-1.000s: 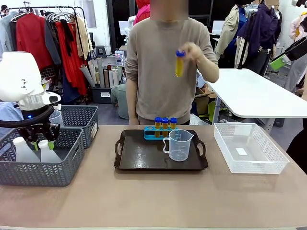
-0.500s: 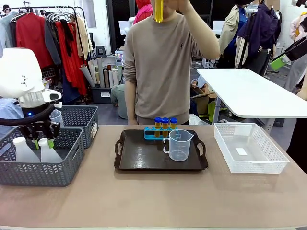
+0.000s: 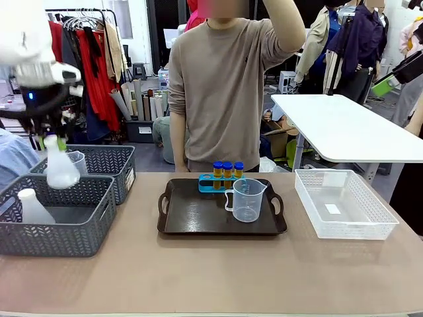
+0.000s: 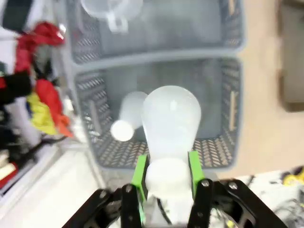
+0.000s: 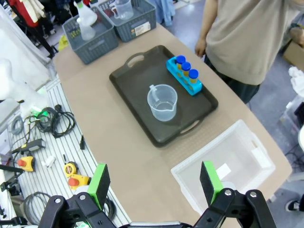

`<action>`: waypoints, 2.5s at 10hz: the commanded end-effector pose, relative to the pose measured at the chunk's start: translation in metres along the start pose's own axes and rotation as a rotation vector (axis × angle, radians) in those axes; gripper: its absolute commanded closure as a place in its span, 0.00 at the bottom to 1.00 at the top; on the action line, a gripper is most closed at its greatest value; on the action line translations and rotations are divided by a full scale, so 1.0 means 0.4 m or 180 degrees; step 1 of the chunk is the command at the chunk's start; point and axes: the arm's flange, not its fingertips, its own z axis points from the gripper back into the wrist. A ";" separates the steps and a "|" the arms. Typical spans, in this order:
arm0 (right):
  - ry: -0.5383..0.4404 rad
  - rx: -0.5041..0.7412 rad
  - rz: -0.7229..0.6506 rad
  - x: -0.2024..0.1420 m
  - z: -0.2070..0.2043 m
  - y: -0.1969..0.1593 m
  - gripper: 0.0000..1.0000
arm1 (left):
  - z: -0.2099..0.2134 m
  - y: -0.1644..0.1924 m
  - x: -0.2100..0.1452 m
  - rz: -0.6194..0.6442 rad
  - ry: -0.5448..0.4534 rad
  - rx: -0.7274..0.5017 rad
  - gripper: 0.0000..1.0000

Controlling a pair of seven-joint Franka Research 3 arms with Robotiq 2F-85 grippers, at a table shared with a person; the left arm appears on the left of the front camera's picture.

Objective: Prepare the laboratory tools.
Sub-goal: Pick up one Small flask and place it on the Handle tray.

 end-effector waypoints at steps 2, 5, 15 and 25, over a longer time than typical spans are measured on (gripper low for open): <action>-0.0054 0.0030 0.0036 0.004 0.000 0.002 0.00 | 0.241 -0.021 0.069 -0.0376 -0.0274 0.0150 1.00; -0.0054 0.0030 0.0036 0.004 0.000 0.002 0.00 | 0.464 -0.043 0.078 -0.0512 -0.0350 0.0013 1.00; -0.0054 0.0030 0.0036 0.004 0.000 0.002 0.00 | 0.459 -0.123 0.002 -0.0652 -0.0396 -0.0327 1.00; -0.0054 0.0030 0.0036 0.004 0.000 0.002 0.00 | 0.312 -0.368 -0.026 -0.1027 -0.0103 -0.0887 1.00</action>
